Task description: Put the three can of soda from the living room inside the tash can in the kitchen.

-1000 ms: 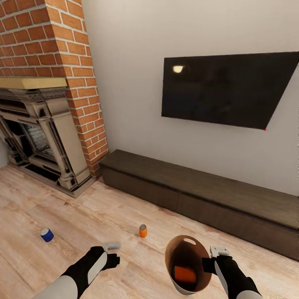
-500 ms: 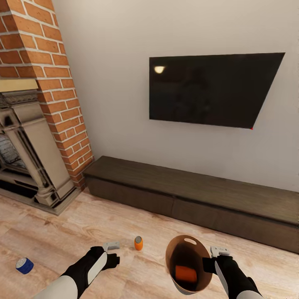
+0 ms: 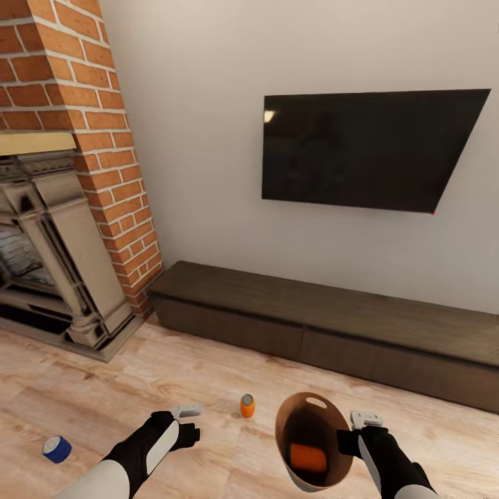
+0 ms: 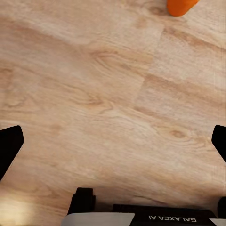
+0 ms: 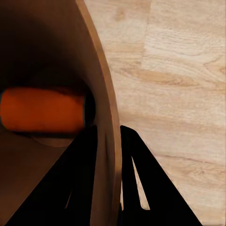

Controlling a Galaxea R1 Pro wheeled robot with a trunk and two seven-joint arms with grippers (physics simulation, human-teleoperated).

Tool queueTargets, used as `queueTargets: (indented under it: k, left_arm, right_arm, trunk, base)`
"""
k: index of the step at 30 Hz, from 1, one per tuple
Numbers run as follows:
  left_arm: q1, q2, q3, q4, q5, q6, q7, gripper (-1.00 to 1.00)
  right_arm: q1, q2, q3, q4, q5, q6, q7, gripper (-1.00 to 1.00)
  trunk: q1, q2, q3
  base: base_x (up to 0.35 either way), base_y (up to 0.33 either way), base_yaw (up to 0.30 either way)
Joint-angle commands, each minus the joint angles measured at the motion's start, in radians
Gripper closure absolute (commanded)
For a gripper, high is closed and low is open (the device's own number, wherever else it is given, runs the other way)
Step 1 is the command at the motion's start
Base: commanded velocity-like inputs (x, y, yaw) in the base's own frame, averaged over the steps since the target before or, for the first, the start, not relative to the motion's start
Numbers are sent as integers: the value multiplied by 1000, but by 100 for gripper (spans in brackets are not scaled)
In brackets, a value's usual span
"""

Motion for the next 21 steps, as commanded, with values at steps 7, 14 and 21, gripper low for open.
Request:
queueTargets:
  k: [7,14,21]
  left_arm:
    - [0,0,0,0,0,0,-1,-100]
    - [0,0,0,0,0,0,-1,-100]
    - [1,-1,-1,0,0,1,-1,-100]
  right_arm:
    - [0,0,1,0,-7,6,8,100]
    - [0,0,1,0,-7,7,8,100]
    - [0,-2,1,0,-7,7,22,100]
  trunk:
    - [0,0,0]
    - [0,0,0]
    - [0,0,0]
  base:
    - [-2,262,-220]
    - [-1,319,-291]
    - [-106,329,-256]
